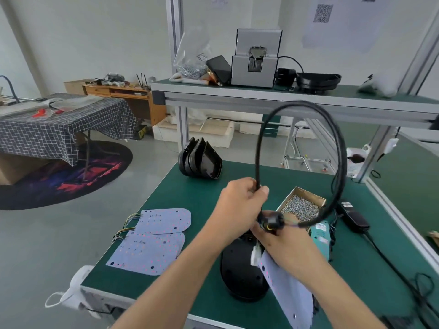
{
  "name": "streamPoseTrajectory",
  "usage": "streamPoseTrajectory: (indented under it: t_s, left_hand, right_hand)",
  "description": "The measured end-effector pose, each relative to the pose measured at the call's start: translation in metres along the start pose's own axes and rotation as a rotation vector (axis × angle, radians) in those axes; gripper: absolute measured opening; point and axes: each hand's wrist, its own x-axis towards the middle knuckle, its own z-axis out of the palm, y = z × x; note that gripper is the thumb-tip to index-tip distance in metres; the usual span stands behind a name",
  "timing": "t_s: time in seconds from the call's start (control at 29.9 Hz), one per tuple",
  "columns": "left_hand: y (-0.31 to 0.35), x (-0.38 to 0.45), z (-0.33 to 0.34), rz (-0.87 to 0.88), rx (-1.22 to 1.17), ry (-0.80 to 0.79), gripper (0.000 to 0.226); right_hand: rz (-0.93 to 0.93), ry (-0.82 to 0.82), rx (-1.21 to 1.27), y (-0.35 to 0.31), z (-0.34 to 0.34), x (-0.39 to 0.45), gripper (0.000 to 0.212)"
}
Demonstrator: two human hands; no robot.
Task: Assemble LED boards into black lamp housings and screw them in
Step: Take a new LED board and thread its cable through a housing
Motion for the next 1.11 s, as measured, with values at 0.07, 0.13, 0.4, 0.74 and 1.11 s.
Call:
streamPoseTrajectory:
  t_s: [0.07, 0.13, 0.4, 0.74, 1.11]
  left_hand:
    - [-0.005, -0.005, 0.002, 0.030, 0.006, -0.019, 0.046]
    - [-0.011, -0.010, -0.001, 0.052, 0.006, 0.005, 0.039]
    - [-0.091, -0.036, -0.024, -0.419, 0.724, 0.030, 0.067]
    - [-0.105, -0.046, 0.001, -0.483, 0.027, 0.116, 0.009]
    - [-0.065, -0.061, -0.008, -0.290, 0.102, 0.235, 0.010]
  right_hand:
    - [-0.030, 0.008, 0.043, 0.007, -0.002, 0.001, 0.023]
    - [-0.047, -0.001, 0.090, 0.013, -0.004, 0.004, 0.022]
    - [0.150, -0.010, 0.260, 0.036, 0.000, 0.014, 0.037]
    - [0.313, 0.063, 0.446, 0.055, 0.007, 0.029, 0.017]
    - [0.105, 0.291, 0.217, 0.038, 0.000, 0.036, 0.019]
